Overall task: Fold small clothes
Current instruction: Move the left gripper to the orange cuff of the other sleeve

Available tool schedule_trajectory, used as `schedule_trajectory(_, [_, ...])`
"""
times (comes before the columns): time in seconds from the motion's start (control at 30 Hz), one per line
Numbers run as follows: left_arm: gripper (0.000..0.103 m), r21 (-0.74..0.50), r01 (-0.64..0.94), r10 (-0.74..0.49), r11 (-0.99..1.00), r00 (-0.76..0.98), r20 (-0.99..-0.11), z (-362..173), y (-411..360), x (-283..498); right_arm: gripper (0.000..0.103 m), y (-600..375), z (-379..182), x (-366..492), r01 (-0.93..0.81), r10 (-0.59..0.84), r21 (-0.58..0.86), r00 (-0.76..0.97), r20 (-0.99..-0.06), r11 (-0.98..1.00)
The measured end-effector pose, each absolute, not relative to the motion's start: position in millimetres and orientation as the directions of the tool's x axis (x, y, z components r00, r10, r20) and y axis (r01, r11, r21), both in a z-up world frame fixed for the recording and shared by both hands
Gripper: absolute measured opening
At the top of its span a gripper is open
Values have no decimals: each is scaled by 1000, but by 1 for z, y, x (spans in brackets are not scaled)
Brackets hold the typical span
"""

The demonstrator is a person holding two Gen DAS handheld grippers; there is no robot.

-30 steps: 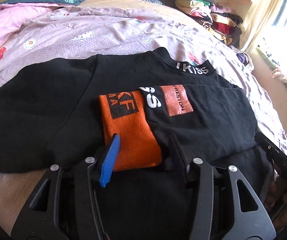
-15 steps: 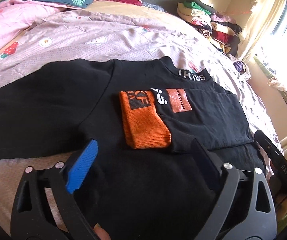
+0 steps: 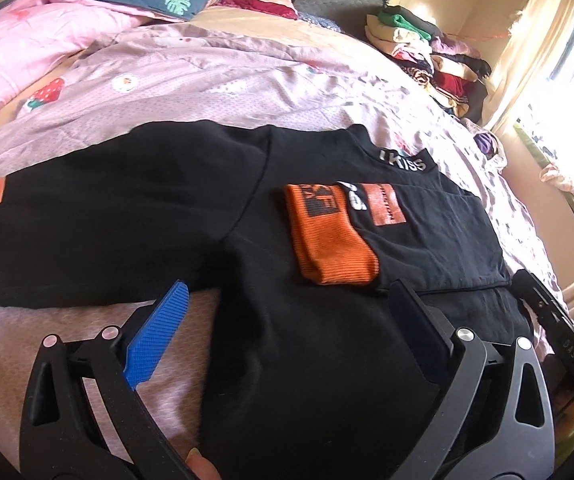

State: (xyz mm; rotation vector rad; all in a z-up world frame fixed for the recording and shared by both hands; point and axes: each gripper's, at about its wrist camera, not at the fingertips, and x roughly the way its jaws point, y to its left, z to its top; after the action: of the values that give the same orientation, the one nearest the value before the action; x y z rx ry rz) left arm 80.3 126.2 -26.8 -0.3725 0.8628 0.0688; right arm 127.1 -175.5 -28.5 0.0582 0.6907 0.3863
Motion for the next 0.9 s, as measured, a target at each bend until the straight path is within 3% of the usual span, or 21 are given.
schedule_trajectory(0.9, [94, -324, -398, 41, 858, 683, -729, -25, 228, 17, 97, -85, 6, 89, -510, 517, 204, 606, -605, 836])
